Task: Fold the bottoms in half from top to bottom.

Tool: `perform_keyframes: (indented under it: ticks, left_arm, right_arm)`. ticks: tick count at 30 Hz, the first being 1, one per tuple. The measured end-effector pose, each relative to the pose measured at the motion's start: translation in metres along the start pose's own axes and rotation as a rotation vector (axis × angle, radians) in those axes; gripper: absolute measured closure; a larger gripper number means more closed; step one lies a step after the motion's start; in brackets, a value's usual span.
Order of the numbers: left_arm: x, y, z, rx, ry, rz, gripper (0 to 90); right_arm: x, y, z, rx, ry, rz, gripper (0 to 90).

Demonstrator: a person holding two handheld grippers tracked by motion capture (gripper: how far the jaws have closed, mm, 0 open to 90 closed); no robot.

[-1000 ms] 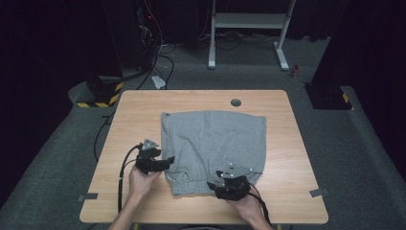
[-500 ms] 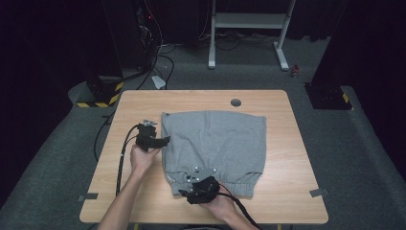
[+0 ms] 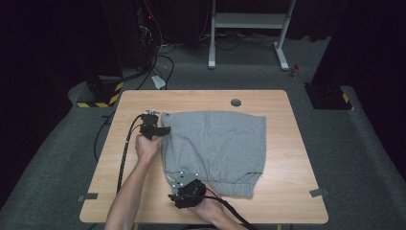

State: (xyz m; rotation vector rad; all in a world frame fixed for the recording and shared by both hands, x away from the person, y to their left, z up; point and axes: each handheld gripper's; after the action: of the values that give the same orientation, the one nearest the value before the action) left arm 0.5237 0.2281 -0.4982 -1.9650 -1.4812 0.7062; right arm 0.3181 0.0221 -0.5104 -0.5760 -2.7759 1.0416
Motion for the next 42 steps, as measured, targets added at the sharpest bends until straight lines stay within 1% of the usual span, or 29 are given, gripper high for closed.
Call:
perform_keyframes:
  ticks: [1, 4, 5, 7, 8, 9, 10, 11, 12, 13, 15, 16, 17, 18, 19, 20, 21, 24, 26, 27, 29, 30, 32, 34, 36, 37, 39, 40, 42]
  left_arm:
    - [0.000, 0.002, -0.001, 0.006, 0.005, 0.000, 36.4]
    - [-0.002, 0.008, -0.001, -0.004, 0.004, -0.001, 41.2]
    - [-0.002, 0.010, -0.001, 0.003, 0.010, -0.004, 42.9]
    - [-0.003, 0.016, -0.001, 0.038, 0.022, -0.016, 45.8]
    - [-0.003, 0.017, -0.001, 0.034, 0.032, -0.027, 46.8]
    - [-0.003, 0.018, -0.002, 0.029, 0.016, -0.025, 50.1]
    - [-0.002, 0.018, -0.003, 0.035, 0.027, -0.029, 54.5]
    - [-0.003, 0.018, -0.004, 0.043, 0.035, -0.036, 54.5]
    - [-0.003, 0.019, -0.005, 0.051, 0.055, -0.050, 57.1]
    - [-0.003, 0.019, -0.006, 0.051, 0.054, -0.048, 59.0]
    - [-0.002, 0.019, -0.007, 0.055, 0.049, -0.049, 64.2]
    - [-0.001, 0.019, -0.007, 0.053, 0.049, -0.051, 71.0]
    - [-0.001, 0.019, -0.007, 0.053, 0.049, -0.051, 74.7]
    - [0.000, 0.020, -0.008, 0.053, 0.036, -0.039, 74.7]
    - [0.001, 0.020, -0.008, 0.054, 0.037, -0.038, 79.8]
    - [0.002, 0.020, -0.009, 0.060, 0.024, -0.023, 83.7]
    - [0.002, 0.021, -0.009, 0.061, 0.020, -0.020, 83.7]
    - [0.002, 0.021, -0.012, 0.069, 0.029, -0.015, 85.2]
    - [0.004, 0.020, -0.013, 0.054, 0.006, 0.007, 85.6]
    - [0.005, 0.019, -0.014, 0.036, 0.002, 0.010, 85.9]
    - [0.006, 0.016, -0.016, 0.020, -0.018, 0.031, 85.9]
    - [0.008, 0.013, -0.018, 0.008, -0.015, 0.034, 86.0]
    - [0.009, 0.007, -0.021, -0.013, -0.030, 0.049, 86.0]
    - [0.010, 0.001, -0.025, -0.033, -0.034, 0.058, 86.1]
    - [0.011, -0.008, -0.030, -0.062, -0.056, 0.074, 86.1]
    - [0.011, -0.008, -0.030, -0.062, -0.056, 0.074, 86.1]
    - [0.011, -0.013, -0.033, -0.083, -0.096, 0.094, 86.1]
    - [0.012, -0.016, -0.035, -0.087, -0.097, 0.097, 86.1]
    - [0.011, -0.020, -0.038, -0.091, -0.082, 0.099, 86.1]
  right_arm:
    - [0.001, 0.002, 0.000, 0.009, -0.007, 0.006, 40.8]
    - [0.002, 0.005, -0.001, 0.021, -0.015, 0.012, 41.4]
    - [0.002, 0.006, -0.001, 0.023, -0.013, 0.019, 42.5]
    - [0.004, 0.008, -0.001, 0.031, -0.024, 0.034, 44.9]
    - [0.005, 0.009, 0.000, 0.035, -0.029, 0.039, 46.4]
    - [0.005, 0.009, 0.001, 0.041, -0.039, 0.047, 48.9]
    - [0.007, 0.009, 0.001, 0.043, -0.043, 0.067, 52.4]
    - [0.007, 0.009, 0.001, 0.043, -0.043, 0.067, 52.4]
    - [0.006, 0.009, 0.000, 0.047, -0.036, 0.066, 54.0]
    - [0.007, 0.010, 0.001, 0.051, -0.034, 0.068, 55.9]
    - [0.009, 0.009, 0.001, 0.056, -0.063, 0.080, 60.1]
    - [0.012, 0.007, 0.002, 0.060, -0.073, 0.083, 65.3]
    - [0.012, 0.007, 0.002, 0.060, -0.073, 0.083, 65.3]
    - [0.012, 0.006, 0.003, 0.059, -0.077, 0.087, 67.6]
    - [0.014, 0.005, 0.004, 0.060, -0.084, 0.100, 72.1]
    - [0.016, 0.004, 0.006, 0.057, -0.094, 0.117, 76.6]
    - [0.016, 0.004, 0.006, 0.057, -0.094, 0.117, 76.6]
    - [0.016, 0.002, 0.007, 0.055, -0.101, 0.120, 80.6]
    - [0.015, 0.001, 0.007, 0.055, -0.101, 0.121, 81.7]
    - [0.014, -0.001, 0.008, 0.043, -0.082, 0.111, 82.2]
    - [0.014, -0.001, 0.009, 0.041, -0.078, 0.111, 82.3]
    - [0.014, -0.004, 0.009, 0.039, -0.072, 0.105, 82.6]
    - [0.014, -0.005, 0.009, 0.035, -0.070, 0.104, 82.6]
    - [0.014, -0.008, 0.009, 0.028, -0.067, 0.102, 82.7]
    - [0.013, -0.015, 0.007, 0.011, -0.061, 0.100, 82.8]
    - [0.013, -0.015, 0.007, 0.011, -0.061, 0.100, 82.8]
    - [0.012, -0.020, 0.005, -0.002, -0.053, 0.100, 82.8]
    - [0.012, -0.024, 0.003, -0.004, -0.048, 0.101, 82.8]
    - [0.012, -0.034, -0.002, -0.033, -0.056, 0.107, 82.9]
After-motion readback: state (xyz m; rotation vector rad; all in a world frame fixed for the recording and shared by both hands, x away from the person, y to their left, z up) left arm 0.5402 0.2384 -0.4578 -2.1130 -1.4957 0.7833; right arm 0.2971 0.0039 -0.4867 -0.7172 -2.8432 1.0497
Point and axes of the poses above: each handheld gripper's, and its own axes: y roughly forward along the jaws, z roughly out of its underside, x roughly to its left, and after that the axes turned 3 degrees about -x, right-handed
